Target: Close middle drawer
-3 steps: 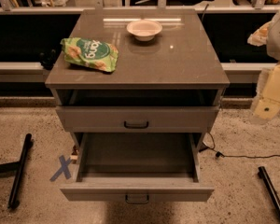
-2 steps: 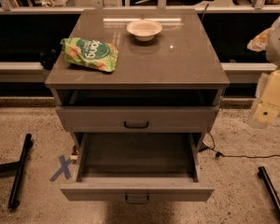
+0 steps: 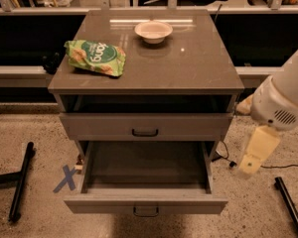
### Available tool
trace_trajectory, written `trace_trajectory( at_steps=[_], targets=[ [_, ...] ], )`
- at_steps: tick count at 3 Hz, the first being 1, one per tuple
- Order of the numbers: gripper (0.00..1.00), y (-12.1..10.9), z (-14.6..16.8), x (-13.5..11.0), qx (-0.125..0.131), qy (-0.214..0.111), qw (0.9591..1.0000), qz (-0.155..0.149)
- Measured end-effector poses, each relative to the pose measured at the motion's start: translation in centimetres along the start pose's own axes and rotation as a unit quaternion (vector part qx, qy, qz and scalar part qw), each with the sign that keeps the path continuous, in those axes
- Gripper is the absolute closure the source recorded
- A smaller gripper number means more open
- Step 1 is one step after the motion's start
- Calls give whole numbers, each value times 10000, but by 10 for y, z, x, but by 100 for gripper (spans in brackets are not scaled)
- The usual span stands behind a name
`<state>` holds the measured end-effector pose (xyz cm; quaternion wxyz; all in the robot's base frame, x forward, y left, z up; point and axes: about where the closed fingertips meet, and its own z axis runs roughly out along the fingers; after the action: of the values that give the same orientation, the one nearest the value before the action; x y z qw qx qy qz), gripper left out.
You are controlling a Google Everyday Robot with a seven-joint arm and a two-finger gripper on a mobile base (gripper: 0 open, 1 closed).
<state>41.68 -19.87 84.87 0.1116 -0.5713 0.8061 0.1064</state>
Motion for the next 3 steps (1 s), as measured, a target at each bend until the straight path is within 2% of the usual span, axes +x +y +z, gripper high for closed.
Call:
trace_trajectory(
  at_steps=[1, 2, 3],
  targets=[
    [0, 8, 19, 5, -210, 29, 9998, 54],
    [0, 8, 20, 6, -209, 29, 9998, 71],
    [0, 20, 65, 25, -627, -146, 9972, 389]
  ],
)
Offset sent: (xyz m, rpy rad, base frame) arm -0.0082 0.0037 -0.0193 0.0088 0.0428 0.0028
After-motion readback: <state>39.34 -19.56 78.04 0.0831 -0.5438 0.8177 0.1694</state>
